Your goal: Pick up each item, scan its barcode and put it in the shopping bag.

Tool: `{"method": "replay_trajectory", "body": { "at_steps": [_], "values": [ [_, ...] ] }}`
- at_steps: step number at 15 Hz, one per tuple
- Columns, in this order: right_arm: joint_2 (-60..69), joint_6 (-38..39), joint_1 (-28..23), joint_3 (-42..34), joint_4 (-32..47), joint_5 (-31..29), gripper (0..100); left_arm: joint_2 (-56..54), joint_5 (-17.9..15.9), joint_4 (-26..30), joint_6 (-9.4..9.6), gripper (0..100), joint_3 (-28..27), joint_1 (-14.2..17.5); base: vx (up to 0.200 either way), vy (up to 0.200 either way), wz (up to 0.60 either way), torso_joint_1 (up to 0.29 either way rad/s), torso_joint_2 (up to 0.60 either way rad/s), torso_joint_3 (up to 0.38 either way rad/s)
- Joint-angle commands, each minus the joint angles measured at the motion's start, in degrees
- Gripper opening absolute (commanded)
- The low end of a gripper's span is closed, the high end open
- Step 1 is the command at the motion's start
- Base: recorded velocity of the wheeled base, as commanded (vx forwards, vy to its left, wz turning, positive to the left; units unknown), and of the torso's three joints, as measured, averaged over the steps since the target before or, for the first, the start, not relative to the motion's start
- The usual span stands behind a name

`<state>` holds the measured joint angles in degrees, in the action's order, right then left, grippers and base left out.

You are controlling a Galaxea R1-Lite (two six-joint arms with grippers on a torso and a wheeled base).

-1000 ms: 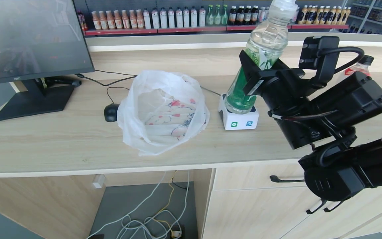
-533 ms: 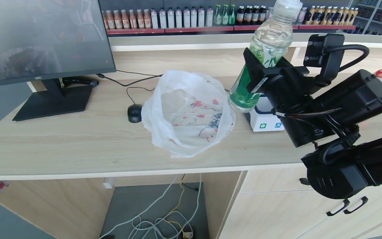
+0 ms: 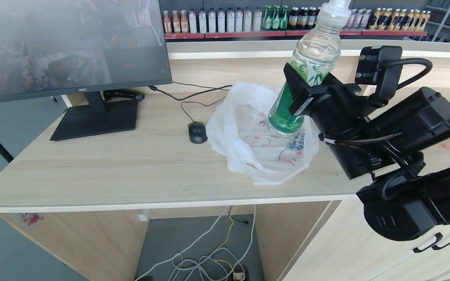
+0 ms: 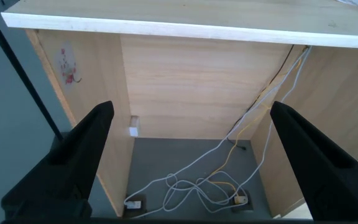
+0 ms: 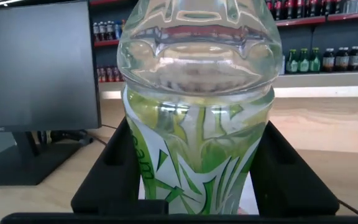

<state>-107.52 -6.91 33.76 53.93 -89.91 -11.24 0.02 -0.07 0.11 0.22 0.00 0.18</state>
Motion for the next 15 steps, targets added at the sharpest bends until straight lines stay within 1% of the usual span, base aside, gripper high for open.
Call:
{"method": "replay_trajectory", "body": {
  "at_steps": [1, 5, 9, 12, 13, 15],
  "values": [
    [0.2, 0.0, 0.2, -0.3, -0.1, 0.0, 0, 0.0, 0.0, 0.0, 0.04, 100, 0.0, 0.0, 0.0, 0.0, 0.0, 0.0, 0.0, 0.0],
    [0.2, -0.4, 0.7, -0.5, -0.1, 0.0, 0, 0.0, 0.0, 0.0, 0.04, 100, 0.0, 0.0, 0.0, 0.0, 0.0, 0.0, 0.0, 0.0],
    [0.0, -0.3, 0.6, -3.0, -0.1, 0.3, 0, 0.0, 0.0, 0.0, 0.04, 100, 0.0, 0.0, 0.0, 0.0, 0.0, 0.0, 0.0, 0.0],
    [-1.6, -0.6, 0.5, -2.8, -0.1, 0.6, 0, 0.0, 0.0, 0.0, 0.04, 100, 0.0, 0.0, 0.0, 0.0, 0.0, 0.0, 0.0, 0.0],
    [-2.0, -0.6, 0.5, -2.7, 0.2, 0.6, 0, 0.0, 0.0, 0.0, 0.04, 100, 0.0, 0.0, 0.0, 0.0, 0.0, 0.0, 0.0, 0.0],
    [-2.3, -0.6, 0.4, -2.3, 3.3, 0.6, 0, 0.0, 0.0, 0.0, 0.04, 100, 0.0, 0.0, 0.0, 0.0, 0.0, 0.0, 0.0, 0.0]
  ]
}}
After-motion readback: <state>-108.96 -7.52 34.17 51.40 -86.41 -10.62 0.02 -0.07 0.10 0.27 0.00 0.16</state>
